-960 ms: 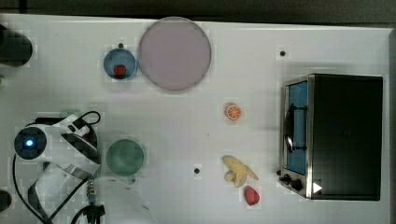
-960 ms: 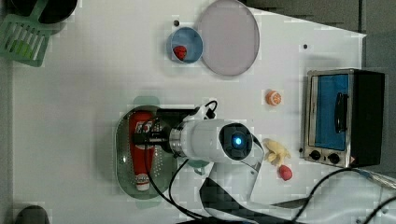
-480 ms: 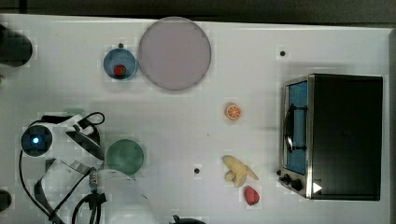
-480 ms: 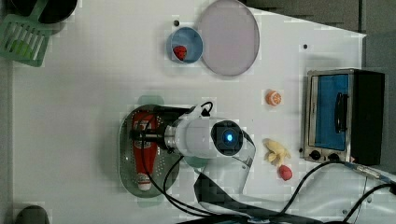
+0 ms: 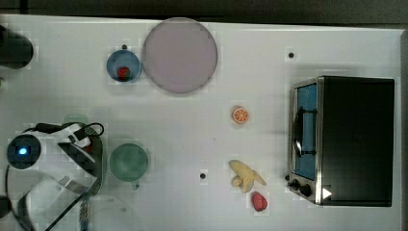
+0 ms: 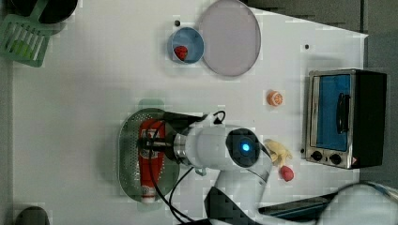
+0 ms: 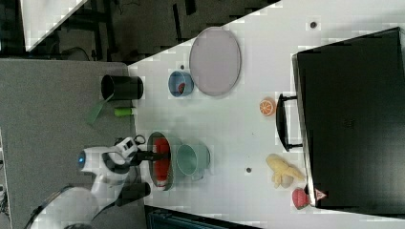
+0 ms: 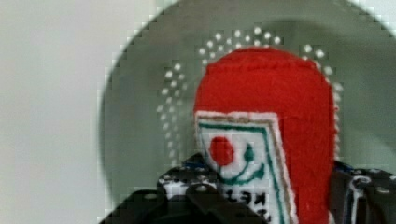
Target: Pick ketchup from strainer and place it on the table
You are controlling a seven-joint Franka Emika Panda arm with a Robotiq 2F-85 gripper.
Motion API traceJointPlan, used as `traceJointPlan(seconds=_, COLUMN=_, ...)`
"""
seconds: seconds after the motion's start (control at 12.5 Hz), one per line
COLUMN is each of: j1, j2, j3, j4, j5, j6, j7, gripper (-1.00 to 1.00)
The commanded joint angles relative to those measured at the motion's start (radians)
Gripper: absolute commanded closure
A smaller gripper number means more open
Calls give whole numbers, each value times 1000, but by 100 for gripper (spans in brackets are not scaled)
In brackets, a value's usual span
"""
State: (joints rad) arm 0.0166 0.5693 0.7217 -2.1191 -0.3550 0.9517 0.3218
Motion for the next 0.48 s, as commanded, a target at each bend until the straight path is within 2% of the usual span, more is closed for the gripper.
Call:
traceJointPlan(seconds=0.08, j1=-76, j2=-186, j3=99, j4=27, j5=89, j6=-69, j7=36, gripper=-18)
traceJointPlan(seconds=0.48, j1=-176, j2=-328, j3=114, j4=121, j5=238, j6=-269, j7=-194, gripper=-18)
